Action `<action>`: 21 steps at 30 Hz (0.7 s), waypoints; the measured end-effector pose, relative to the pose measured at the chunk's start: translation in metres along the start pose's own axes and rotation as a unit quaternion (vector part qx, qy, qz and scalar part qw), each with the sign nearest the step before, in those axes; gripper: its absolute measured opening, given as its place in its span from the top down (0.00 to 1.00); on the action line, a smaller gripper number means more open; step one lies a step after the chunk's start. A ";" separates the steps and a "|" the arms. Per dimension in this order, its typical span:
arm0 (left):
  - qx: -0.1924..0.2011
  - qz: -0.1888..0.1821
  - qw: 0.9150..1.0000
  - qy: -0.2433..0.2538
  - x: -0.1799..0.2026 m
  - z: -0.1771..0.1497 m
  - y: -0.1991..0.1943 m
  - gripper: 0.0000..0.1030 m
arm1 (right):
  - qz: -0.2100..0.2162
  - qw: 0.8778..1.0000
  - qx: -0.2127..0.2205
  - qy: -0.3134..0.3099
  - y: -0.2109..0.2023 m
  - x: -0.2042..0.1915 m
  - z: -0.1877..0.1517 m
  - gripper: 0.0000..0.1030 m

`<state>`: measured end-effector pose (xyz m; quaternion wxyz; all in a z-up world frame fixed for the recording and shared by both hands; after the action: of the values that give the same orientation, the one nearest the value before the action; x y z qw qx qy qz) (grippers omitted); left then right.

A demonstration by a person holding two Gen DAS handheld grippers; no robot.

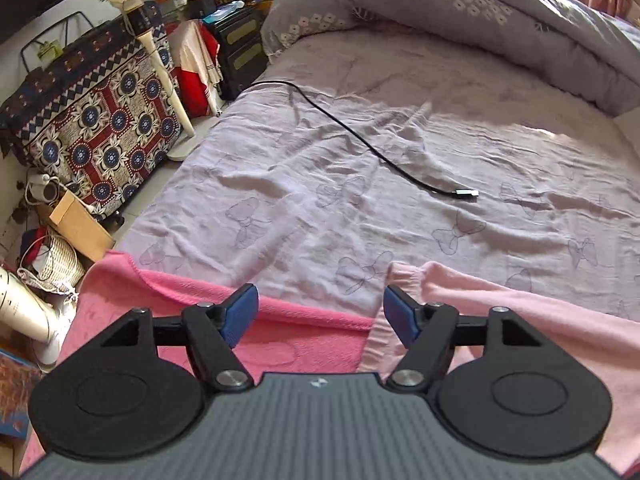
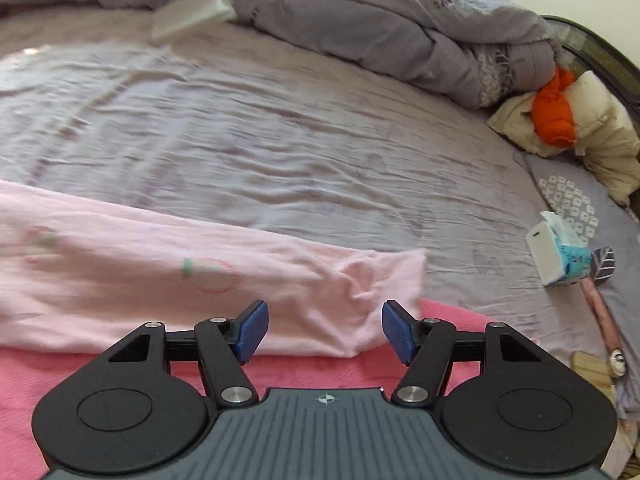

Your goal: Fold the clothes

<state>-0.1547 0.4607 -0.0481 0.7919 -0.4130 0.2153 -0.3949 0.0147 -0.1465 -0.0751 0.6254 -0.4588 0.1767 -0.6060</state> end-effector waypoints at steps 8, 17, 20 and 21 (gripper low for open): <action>-0.089 0.048 0.994 -0.040 -0.071 -0.123 -0.049 0.28 | 0.189 0.975 -0.111 -0.040 -0.148 -0.097 -0.134 0.38; -0.099 0.081 0.986 -0.109 -0.079 -0.175 -0.044 0.43 | 0.191 0.956 -0.211 -0.073 -0.186 -0.136 -0.260 0.64; -0.089 0.100 0.986 -0.101 -0.077 -0.169 -0.050 0.98 | 0.163 0.965 -0.198 -0.050 -0.194 -0.127 -0.245 0.85; -0.089 0.104 0.986 -0.099 -0.079 -0.169 -0.051 0.98 | 0.138 0.973 -0.173 -0.059 -0.200 -0.118 -0.234 0.85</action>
<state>-0.3371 0.4245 -0.1000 0.8061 -0.4942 0.2121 -0.2470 -0.3106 -0.0912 -0.0778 0.6234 -0.5660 0.3035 -0.4460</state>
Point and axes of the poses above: each gripper's, at about its wrist camera, not at the fingertips, and y roughly the way its jaws point, x to its right, z to its top, the point moved 10 cm from there along y, roughly the way its jaws point, and after that the axes turned 6 degrees about -z, right-handed, at the moved point
